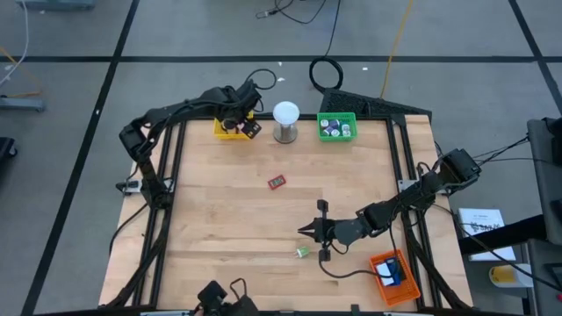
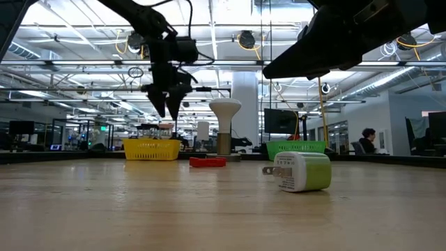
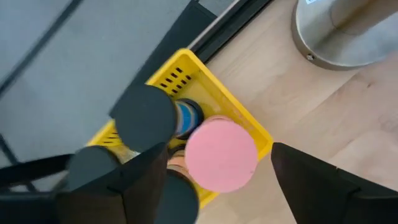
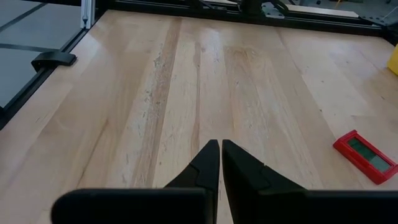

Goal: Pick & Place Office items
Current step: Put the red digital timer into the orange bin

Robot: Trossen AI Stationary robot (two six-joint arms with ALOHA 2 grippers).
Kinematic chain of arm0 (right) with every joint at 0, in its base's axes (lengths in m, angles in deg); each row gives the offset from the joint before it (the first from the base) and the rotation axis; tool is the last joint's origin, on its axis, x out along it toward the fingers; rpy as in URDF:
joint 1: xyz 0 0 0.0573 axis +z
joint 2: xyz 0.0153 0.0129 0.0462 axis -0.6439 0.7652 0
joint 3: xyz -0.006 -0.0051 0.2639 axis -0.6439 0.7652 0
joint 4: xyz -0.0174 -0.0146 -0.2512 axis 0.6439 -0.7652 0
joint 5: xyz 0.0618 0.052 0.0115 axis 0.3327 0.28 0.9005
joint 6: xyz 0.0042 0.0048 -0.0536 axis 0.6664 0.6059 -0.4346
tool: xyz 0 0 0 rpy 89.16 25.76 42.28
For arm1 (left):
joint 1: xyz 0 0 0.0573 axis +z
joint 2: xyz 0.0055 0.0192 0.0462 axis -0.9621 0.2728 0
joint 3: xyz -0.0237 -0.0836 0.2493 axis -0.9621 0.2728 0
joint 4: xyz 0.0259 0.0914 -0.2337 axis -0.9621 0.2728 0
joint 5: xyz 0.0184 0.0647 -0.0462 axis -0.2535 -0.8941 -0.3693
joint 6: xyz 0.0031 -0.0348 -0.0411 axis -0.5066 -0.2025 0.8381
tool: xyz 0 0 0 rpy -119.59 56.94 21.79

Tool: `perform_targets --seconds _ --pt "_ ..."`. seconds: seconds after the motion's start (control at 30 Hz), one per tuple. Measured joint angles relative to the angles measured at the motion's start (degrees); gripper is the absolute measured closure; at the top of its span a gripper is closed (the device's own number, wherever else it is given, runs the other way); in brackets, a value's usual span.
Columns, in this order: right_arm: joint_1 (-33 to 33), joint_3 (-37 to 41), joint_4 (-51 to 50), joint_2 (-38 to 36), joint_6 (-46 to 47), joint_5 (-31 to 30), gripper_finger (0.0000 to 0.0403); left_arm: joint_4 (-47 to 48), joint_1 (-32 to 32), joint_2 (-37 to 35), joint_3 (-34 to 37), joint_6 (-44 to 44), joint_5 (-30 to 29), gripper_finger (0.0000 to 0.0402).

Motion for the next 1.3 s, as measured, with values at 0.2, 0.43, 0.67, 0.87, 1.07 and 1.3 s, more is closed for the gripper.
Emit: perform_targets --seconds 0.2,0.43,0.67,0.87,1.07,1.3 --pt "0.0 0.0 -0.31 0.0 0.0 -0.02 0.039 3.66 -2.63 -5.25 -1.58 -4.93 -0.65 0.0143" --pt "0.0 0.0 -0.5 0.0 0.0 -0.04 0.039 -15.88 -8.86 -20.39 15.28 -7.49 5.78 0.0266" --pt "0.0 0.0 0.38 -0.01 0.02 0.02 0.039 -45.6 -19.53 -34.86 41.83 -9.53 10.47 0.0366" --pt "-0.35 0.0 1.19 -0.02 1.7 0.07 0.039 -66.57 -29.04 -38.28 58.74 -3.55 12.16 0.0391" --pt "-0.35 0.0 1.81 -0.02 1.73 0.1 0.039 -71.03 -36.32 -34.88 63.99 6.74 10.63 0.0359" --pt "-0.37 0.02 2.58 -0.04 3.02 0.02 0.039 -81.63 -42.12 -26.67 63.9 6.6 1.45 0.0344"
